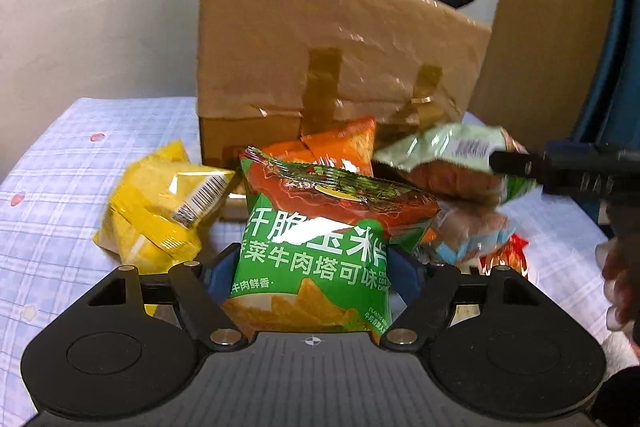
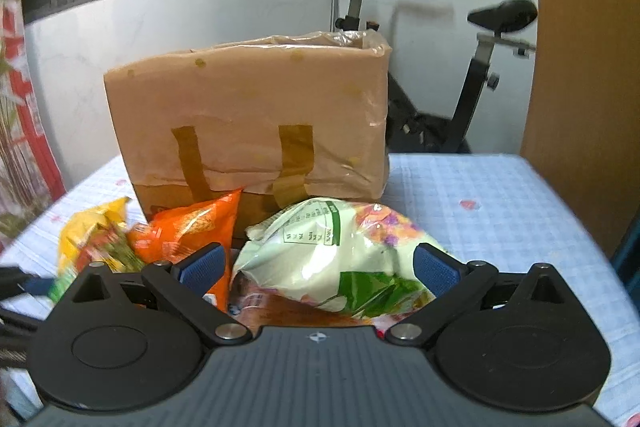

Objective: Organize snacks
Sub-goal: 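Grasp the green corn chip bag with left tool while right grasps pale green bag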

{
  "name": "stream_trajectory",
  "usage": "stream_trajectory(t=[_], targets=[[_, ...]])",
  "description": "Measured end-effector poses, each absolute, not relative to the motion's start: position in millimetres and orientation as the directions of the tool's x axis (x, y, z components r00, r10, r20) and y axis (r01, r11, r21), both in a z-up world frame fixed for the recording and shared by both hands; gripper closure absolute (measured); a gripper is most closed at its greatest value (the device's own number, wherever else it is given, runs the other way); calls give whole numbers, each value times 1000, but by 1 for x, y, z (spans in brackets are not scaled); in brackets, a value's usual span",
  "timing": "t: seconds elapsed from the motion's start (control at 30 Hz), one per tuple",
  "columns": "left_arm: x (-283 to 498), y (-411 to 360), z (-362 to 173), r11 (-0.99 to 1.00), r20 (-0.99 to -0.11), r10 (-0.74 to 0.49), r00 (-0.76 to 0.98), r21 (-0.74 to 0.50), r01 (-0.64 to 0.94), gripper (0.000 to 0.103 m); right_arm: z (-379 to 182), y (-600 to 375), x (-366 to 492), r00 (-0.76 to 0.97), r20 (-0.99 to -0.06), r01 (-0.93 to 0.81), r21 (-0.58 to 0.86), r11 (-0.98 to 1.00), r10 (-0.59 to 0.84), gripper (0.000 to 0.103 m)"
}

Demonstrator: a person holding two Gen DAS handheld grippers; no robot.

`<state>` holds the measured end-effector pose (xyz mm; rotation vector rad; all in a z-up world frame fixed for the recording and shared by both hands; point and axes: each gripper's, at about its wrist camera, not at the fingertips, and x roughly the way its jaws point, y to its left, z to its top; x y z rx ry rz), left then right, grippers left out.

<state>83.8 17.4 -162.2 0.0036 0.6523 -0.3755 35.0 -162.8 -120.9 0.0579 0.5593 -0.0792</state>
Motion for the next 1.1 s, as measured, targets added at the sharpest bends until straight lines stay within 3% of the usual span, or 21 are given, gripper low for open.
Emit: stream_trajectory(t=[0.43, 0.93, 1.1], targets=[[85, 24, -153, 935, -559, -353, 751, -174, 309, 24, -150, -136, 54, 842, -510, 3, -325, 946, -178, 0], [91, 28, -150, 936, -545, -352, 760, -199, 291, 24, -180, -152, 107, 805, -575, -78, -344, 936, -145, 2], [89, 29, -148, 938, -542, -347, 765, -192, 290, 24, -179, -155, 105, 813, -567, -73, -326, 942, -134, 15]])
